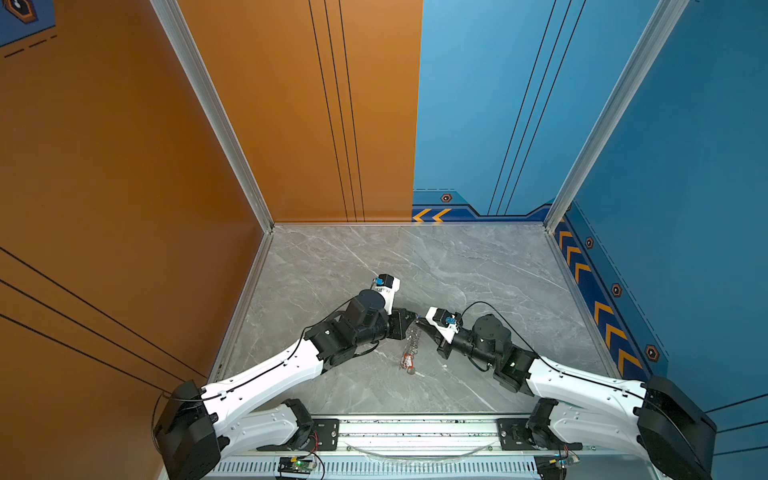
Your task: Put the keys on the keyring
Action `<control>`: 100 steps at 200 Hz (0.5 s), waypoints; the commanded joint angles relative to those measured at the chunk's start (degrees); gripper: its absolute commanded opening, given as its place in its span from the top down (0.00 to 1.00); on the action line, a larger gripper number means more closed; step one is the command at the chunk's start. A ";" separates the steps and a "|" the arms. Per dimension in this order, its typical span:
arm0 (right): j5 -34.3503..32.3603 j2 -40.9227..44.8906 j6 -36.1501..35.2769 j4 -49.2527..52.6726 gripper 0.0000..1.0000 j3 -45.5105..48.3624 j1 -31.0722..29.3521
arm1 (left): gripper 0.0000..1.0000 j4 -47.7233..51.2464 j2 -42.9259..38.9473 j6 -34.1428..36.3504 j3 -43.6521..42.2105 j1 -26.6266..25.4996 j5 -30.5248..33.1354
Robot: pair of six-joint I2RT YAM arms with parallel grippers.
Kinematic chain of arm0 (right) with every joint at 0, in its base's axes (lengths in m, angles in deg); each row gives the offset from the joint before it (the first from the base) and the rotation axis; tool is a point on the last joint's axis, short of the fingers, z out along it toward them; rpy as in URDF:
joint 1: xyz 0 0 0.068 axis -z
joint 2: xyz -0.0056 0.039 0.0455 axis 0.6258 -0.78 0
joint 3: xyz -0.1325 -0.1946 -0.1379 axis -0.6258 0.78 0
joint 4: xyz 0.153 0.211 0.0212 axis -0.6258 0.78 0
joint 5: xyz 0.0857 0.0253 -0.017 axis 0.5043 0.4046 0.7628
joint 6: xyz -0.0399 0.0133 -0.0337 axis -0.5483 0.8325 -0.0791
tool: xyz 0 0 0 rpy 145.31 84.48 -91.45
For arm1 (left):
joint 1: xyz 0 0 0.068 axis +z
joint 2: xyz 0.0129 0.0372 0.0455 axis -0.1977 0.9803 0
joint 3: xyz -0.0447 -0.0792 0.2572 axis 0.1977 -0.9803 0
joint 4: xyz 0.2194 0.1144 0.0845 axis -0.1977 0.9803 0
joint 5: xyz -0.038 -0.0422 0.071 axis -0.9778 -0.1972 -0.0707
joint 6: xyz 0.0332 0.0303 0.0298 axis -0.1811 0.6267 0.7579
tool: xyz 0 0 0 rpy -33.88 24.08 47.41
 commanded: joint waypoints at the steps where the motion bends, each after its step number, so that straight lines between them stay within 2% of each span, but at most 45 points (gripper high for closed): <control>1: -0.12 1.19 0.79 0.00 0.85 -0.59 0.27 | 1.00 -0.23 0.57 1.41 2.10 -0.70 -1.32; 100: 0.79 3.82 -1.50 7.57 0.92 -2.44 0.25 | 1.00 -0.10 1.27 1.52 2.17 -1.23 -0.88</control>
